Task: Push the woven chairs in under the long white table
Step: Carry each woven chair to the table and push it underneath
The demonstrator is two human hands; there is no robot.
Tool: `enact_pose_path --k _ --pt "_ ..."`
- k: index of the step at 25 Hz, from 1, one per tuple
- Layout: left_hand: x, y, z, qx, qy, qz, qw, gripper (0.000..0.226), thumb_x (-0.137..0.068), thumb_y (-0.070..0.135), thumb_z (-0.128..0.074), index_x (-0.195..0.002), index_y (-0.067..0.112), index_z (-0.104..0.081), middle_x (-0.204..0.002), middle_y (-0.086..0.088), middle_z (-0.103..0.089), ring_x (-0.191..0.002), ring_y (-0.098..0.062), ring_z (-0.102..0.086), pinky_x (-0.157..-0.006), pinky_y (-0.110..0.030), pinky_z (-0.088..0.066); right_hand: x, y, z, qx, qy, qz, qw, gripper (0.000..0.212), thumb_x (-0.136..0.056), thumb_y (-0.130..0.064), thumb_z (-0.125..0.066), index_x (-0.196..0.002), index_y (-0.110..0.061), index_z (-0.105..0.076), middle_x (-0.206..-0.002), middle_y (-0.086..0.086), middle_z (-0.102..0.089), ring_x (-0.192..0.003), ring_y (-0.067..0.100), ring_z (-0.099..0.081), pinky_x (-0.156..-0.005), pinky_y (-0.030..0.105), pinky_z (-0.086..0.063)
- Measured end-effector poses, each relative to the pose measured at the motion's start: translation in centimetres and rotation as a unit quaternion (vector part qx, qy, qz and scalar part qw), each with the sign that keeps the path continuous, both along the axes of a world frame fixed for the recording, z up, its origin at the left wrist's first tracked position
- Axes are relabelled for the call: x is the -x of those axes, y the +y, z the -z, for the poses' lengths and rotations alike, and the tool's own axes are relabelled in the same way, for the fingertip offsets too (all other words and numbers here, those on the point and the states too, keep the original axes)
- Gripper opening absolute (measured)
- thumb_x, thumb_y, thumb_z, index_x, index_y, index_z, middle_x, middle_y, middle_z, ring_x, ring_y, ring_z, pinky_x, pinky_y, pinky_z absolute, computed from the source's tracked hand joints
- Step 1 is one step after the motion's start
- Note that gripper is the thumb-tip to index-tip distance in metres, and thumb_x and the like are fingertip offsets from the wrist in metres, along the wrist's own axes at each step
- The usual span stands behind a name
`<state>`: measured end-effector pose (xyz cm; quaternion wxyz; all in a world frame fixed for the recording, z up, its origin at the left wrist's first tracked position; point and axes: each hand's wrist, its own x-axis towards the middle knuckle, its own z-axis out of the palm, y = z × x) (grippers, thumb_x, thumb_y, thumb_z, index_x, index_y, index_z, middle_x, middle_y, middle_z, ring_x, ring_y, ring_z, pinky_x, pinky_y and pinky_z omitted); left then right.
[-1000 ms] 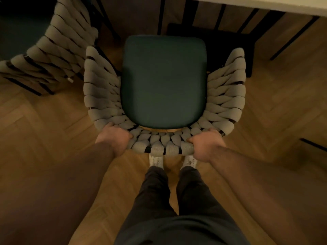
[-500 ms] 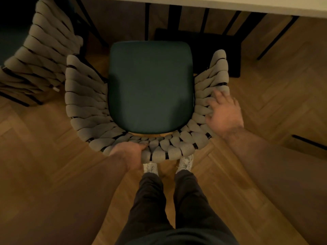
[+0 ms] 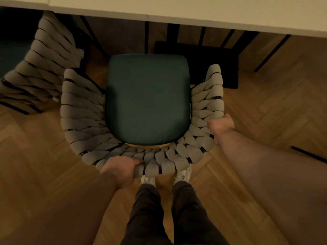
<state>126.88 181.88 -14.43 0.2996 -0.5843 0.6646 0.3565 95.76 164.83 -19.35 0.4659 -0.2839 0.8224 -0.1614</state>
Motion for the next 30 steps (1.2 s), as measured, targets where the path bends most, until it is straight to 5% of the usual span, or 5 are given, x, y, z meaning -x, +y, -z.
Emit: enact_pose_path --k 6,12,22,25,30 --pt "-0.3 -2.2 -1.7 0.041 0.016 -0.026 0.999 0.064 -0.091 0.037 -0.057 -0.149 0.058 -0.041 -0.133 0.013 -0.066 -0.120 -0.018 -0.062 -0.095 -0.036 -0.050 -1.8 -3.9 -2.8 0.073 0.066 -0.030 0.995 0.034 -0.090 -0.017 -0.067 -0.124 -0.018 -0.066 -0.107 -0.001 -0.067 -0.094 0.017 -0.062 -0.093 0.039 -0.059" --pt "0.9 -6.5 -1.4 0.073 0.041 -0.031 0.996 0.050 -0.090 0.051 -0.057 -0.140 0.051 -0.055 -0.127 0.010 -0.068 -0.116 -0.020 -0.063 -0.094 -0.037 -0.051 -0.8 -8.2 -2.9 0.088 0.100 -0.044 0.990 0.046 -0.101 -0.012 -0.060 -0.146 -0.012 -0.051 -0.138 0.012 -0.061 -0.124 0.032 -0.059 -0.095 0.030 -0.041" --pt "4.5 -8.2 1.1 0.053 0.020 -0.030 0.998 0.055 -0.090 0.042 -0.060 -0.141 0.058 -0.050 -0.123 0.012 -0.069 -0.111 -0.018 -0.064 -0.096 -0.041 -0.056 0.9 -6.1 -2.7 0.035 0.232 -0.213 0.948 0.089 -0.094 -0.007 -0.064 -0.167 -0.008 -0.013 -0.168 0.026 -0.027 -0.151 0.040 -0.034 -0.122 0.045 -0.036" --pt "5.0 -8.3 1.2 0.044 0.006 -0.031 0.999 0.061 -0.087 0.045 -0.061 -0.144 0.060 -0.046 -0.127 0.013 -0.068 -0.114 -0.018 -0.064 -0.096 -0.039 -0.056 -0.1 -0.4 -2.6 0.048 0.348 -0.470 0.810 0.068 -0.103 -0.039 -0.045 -0.165 -0.014 -0.029 -0.175 0.018 -0.010 -0.161 0.043 -0.007 -0.130 0.061 -0.010" --pt "4.8 -8.7 1.4 0.007 -0.013 -0.028 0.999 0.065 -0.081 0.046 -0.065 -0.143 0.056 -0.048 -0.124 0.011 -0.067 -0.111 -0.018 -0.063 -0.092 -0.037 -0.055 -1.0 3.0 -4.0 0.075 0.229 -0.709 0.662 0.095 -0.092 -0.087 -0.002 -0.131 -0.035 -0.070 -0.128 -0.009 -0.071 -0.139 0.019 -0.051 -0.127 0.060 -0.005"
